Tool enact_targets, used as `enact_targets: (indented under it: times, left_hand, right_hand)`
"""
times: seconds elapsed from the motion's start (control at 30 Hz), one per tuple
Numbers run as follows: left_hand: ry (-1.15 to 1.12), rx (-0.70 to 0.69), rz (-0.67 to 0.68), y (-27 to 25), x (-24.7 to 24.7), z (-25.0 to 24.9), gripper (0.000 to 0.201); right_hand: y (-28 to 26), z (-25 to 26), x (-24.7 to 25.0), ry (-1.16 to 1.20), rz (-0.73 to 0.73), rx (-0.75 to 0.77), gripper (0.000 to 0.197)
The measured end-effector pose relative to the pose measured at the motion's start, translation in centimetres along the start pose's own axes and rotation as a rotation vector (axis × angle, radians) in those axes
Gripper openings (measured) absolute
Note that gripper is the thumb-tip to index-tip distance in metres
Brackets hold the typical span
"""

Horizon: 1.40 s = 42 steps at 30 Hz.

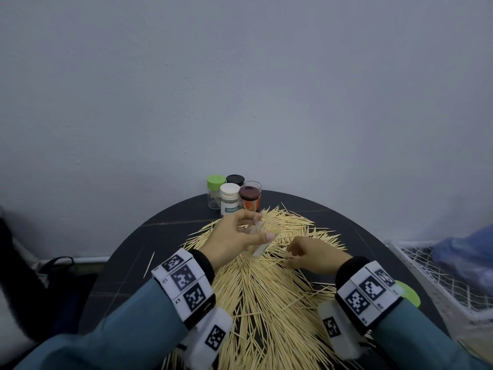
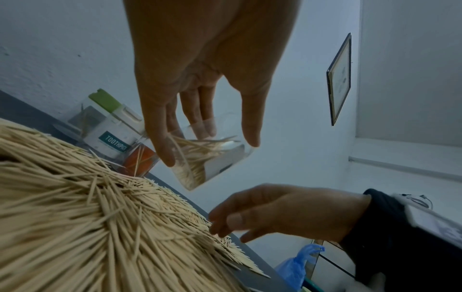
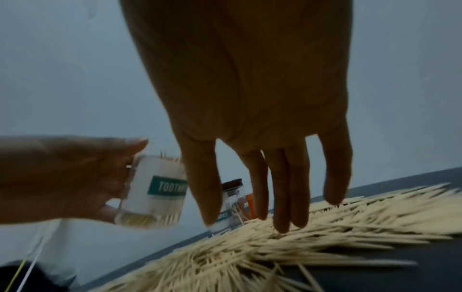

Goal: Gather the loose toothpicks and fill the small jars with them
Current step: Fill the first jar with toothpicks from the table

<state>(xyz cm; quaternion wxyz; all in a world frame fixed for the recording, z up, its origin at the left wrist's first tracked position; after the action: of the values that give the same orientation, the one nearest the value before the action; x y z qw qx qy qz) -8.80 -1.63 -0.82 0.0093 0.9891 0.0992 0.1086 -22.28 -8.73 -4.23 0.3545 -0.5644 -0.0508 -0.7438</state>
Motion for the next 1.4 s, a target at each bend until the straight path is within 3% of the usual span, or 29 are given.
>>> enact_targets:
  times: [0.2,0.5,0.8,0.93,1.03,1.17,1.4]
  left_hand:
    - [0.022,0.005,0.02,0.3,0.0,-0.1,0.054]
    - [0.026,0.015,0.022,0.4,0.4,0.0,0.057]
    - [0.008,0.019,0.016,0.4,0.6,-0.2,0.057]
    - [0.018,0.017,0.004,0.4,0.8,-0.3,0.059]
    - [0.033,0.014,0.001,0.3,1.0,-0.4,0.06]
    - [0.036,0.012,-0.002,0.2,1.1,-0.6,0.06]
    - [0.032,0.024,0.003,0.2,1.0,-0.4,0.06]
  right_hand:
    - [0.8,1.2,-1.6,-0.213,0.069,-0.08,0.056]
    - [2.0,2.9,-2.7,-0.409,0.146,-0.09,0.031]
    - [1.6,3.3,-2.6,-0.396,0.179,-0.098,0.033]
    - [2.0,2.7,-2.9,-0.188,0.199,-0.075,0.025]
    - [1.7,2.6,-2.8,0.079,0.213,-0.048,0.034]
    - [0.8,2.4,-2.6,0.536,0.197,-0.022,0.03]
    - [0.8,0.9,-1.8,1.01,0.166,-0.004,0.026]
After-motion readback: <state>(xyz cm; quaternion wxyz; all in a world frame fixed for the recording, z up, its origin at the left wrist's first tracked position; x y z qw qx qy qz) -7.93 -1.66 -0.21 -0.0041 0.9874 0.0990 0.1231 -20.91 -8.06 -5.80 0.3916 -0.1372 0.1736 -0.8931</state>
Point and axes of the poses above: each hand's wrist, its own y-axis towards the middle knuckle, its own x-axis out of the back of the hand, z = x × y, the point moved 9 cm from there along y, towards the middle knuckle, and after that the axes turned 3 degrees about z, right-handed, at the moved point
